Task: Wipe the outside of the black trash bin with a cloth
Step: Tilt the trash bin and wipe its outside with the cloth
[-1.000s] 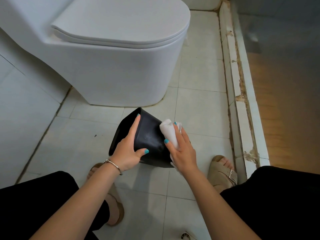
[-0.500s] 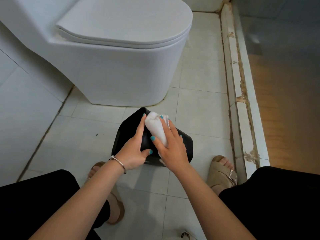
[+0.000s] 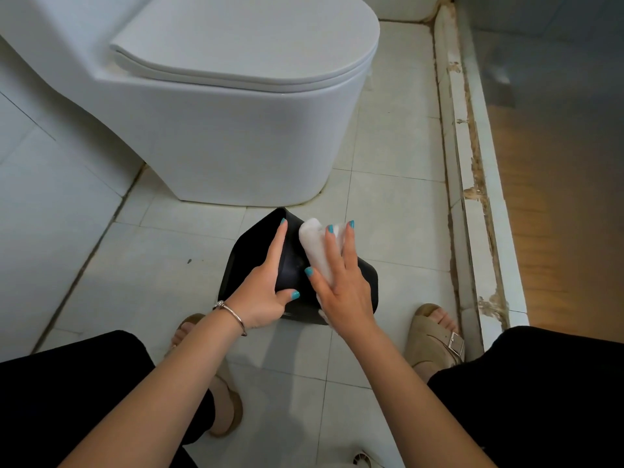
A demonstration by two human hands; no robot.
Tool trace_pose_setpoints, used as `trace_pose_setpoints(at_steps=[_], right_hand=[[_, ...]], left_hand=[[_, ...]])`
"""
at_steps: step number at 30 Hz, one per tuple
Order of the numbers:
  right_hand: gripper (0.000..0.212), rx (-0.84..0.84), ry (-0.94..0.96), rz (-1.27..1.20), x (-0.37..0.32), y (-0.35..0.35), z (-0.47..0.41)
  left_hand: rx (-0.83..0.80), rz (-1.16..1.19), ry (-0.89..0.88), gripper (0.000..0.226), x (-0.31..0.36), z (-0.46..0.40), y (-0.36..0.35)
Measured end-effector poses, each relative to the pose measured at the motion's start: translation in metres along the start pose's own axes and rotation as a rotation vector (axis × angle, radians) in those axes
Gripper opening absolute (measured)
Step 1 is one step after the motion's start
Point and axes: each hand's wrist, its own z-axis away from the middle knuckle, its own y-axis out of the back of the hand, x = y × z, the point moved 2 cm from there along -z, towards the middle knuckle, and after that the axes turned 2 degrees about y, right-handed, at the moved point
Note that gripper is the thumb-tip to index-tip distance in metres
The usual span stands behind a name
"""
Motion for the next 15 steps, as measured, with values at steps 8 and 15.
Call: trace_pose_setpoints(at_steps=[8,15], right_hand=[[0.056,0.051,-0.026,-0.041,0.009,-0.002,-0.005],[0.051,0.116,-0.301,-0.092,0.046,0.01,0.008]], left_hand=[[-0.039,0.007,-0.016,0.11,0.003,-0.005,0.002],[-0.05,-0.059,-0.04,0.111,0.013,-0.003,-0.003]])
